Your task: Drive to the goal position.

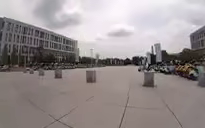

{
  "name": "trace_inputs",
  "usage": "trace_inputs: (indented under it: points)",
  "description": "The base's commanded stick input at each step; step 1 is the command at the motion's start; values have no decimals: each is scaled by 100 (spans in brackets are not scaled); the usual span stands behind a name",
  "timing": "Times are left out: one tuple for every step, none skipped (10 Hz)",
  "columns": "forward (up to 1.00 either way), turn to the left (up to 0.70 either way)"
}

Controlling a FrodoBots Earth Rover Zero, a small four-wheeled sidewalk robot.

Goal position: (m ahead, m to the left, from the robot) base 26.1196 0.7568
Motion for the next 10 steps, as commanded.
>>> trace_inputs:
  points:
    - [45,-27]
    - [45,-27]
    - [45,-27]
    - [45,-27]
    - [45,-27]
    - [45,-27]
    - [45,-27]
    - [45,-27]
    - [45,-27]
    - [45,-27]
